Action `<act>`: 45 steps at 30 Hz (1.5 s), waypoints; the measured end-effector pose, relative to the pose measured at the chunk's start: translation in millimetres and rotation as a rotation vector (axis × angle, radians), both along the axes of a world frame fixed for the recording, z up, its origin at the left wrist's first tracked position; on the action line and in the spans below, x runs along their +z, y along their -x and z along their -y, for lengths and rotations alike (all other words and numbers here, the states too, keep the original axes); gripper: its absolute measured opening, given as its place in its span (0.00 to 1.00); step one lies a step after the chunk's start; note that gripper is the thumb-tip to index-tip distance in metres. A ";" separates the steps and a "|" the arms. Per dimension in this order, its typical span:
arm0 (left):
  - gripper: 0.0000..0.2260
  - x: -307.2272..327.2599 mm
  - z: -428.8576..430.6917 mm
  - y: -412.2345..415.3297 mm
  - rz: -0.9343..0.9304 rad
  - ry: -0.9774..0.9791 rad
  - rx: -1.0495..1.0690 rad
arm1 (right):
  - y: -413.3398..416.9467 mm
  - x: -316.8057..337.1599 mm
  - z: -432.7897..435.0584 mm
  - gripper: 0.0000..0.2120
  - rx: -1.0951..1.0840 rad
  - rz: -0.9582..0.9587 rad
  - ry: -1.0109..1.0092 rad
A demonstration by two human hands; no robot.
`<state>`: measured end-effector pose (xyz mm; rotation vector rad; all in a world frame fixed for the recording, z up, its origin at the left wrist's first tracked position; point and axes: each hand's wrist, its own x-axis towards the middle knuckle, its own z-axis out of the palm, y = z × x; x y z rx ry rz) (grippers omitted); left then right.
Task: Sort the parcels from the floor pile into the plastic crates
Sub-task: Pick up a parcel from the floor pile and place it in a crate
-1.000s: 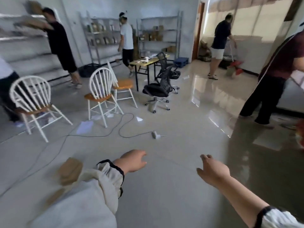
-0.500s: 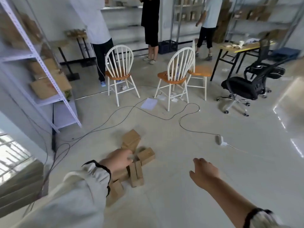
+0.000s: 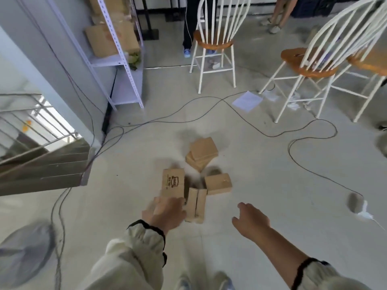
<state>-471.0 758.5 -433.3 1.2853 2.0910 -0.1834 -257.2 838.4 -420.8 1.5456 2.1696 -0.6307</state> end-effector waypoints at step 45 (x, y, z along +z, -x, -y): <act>0.17 -571.0 -96.8 57.9 0.155 0.031 0.222 | 87.4 -537.6 -99.5 0.40 0.037 -0.258 0.158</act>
